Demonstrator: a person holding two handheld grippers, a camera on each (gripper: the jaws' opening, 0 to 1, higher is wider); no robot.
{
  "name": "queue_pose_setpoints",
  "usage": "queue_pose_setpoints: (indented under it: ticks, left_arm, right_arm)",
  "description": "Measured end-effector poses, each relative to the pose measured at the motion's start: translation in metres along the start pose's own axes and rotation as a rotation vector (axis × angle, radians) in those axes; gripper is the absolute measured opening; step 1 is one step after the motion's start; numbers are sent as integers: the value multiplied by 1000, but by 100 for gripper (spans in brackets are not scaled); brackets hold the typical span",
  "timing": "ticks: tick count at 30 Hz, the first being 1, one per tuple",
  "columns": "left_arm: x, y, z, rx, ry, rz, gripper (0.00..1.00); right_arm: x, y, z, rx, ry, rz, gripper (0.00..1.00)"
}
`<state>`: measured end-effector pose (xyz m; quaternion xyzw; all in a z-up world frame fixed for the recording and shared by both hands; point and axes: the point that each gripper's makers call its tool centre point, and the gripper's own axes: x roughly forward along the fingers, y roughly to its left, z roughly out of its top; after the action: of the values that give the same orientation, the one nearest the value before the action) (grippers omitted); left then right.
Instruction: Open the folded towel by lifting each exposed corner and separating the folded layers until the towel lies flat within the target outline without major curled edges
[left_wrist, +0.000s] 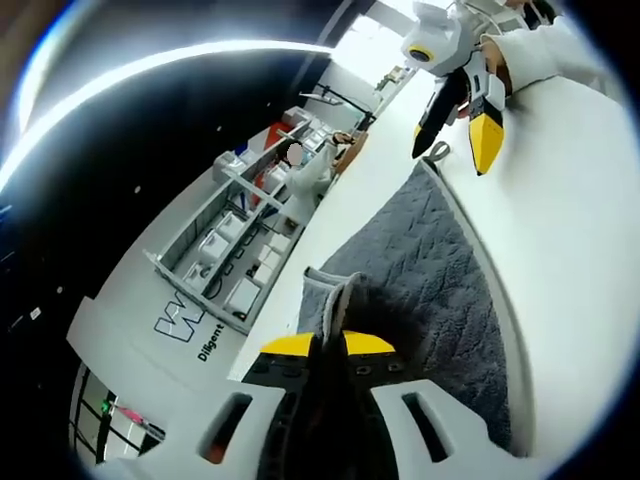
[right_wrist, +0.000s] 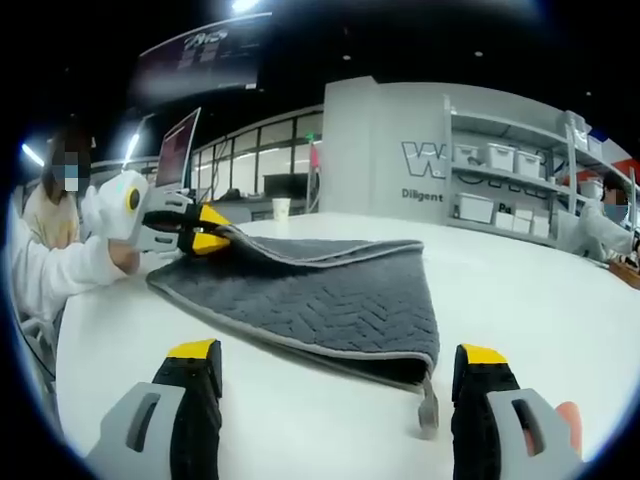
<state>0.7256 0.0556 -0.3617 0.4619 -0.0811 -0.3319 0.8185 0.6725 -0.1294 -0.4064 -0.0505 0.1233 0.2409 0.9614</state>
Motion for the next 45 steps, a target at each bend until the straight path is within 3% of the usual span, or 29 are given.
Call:
queue_pose_setpoints:
  ticks: [7, 10, 16, 25, 28, 36, 45]
  left_arm:
    - [-3, 14, -6, -61, -2, 22, 6]
    - [-7, 28, -14, -81, 12, 65, 6]
    - [-14, 58, -36, -200, 37, 142, 6]
    - [-20, 85, -63, -352, 54, 202, 6]
    - [-16, 98, -83, -428, 60, 215, 6]
    - [-22, 105, -113, -623, 99, 249, 7]
    - [-40, 124, -132, -780, 85, 329, 4]
  right_arm:
    - [-1, 2, 2, 16, -15, 9, 96]
    - [0, 1, 2, 15, -11, 9, 97]
    - [-1, 0, 2, 18, -13, 5, 97]
    - [0, 3, 0, 6, -1, 13, 97]
    - [0, 2, 0, 12, -3, 18, 97]
    - [-1, 4, 2, 11, -11, 22, 96]
    - [1, 5, 1, 9, -6, 29, 96]
